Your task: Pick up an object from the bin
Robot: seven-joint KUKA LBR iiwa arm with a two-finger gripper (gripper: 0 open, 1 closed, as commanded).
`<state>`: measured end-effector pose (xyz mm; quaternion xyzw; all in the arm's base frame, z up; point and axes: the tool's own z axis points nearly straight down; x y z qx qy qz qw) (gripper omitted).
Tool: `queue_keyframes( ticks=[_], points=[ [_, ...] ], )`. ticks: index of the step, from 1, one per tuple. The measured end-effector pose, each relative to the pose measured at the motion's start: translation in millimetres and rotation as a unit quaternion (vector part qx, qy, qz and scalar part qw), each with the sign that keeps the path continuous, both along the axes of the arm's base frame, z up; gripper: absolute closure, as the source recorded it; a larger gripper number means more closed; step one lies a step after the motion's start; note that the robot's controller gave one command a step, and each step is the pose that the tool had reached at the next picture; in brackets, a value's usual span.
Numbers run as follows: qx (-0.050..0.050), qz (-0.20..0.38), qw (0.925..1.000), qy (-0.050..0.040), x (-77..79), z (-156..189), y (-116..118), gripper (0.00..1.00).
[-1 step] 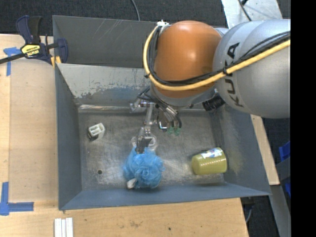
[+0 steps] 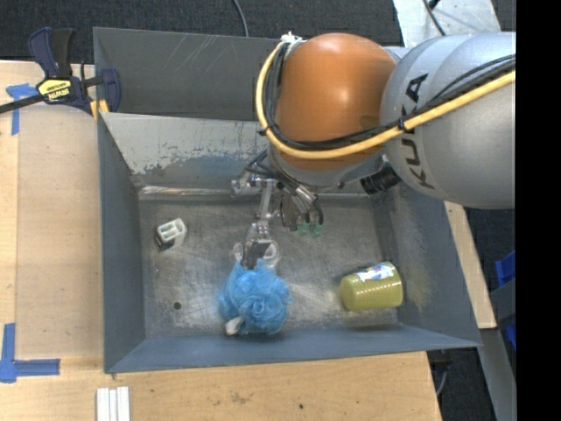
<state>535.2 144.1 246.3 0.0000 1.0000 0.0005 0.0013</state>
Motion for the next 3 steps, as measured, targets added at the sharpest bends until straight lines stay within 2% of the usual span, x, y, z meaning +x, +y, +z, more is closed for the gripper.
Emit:
queue_keyframes(
  ticks=[1,2,3],
  points=[
    [0.000,0.037,0.9993,-0.0019,-15.0,-55.5,-11.4,0.00],
    [-0.001,0.064,0.9980,0.0029,-53.9,-86.9,-45.1,0.00],
    [0.000,0.149,0.9889,-0.0008,-21.7,-108.5,-48.4,0.00]
  ],
)
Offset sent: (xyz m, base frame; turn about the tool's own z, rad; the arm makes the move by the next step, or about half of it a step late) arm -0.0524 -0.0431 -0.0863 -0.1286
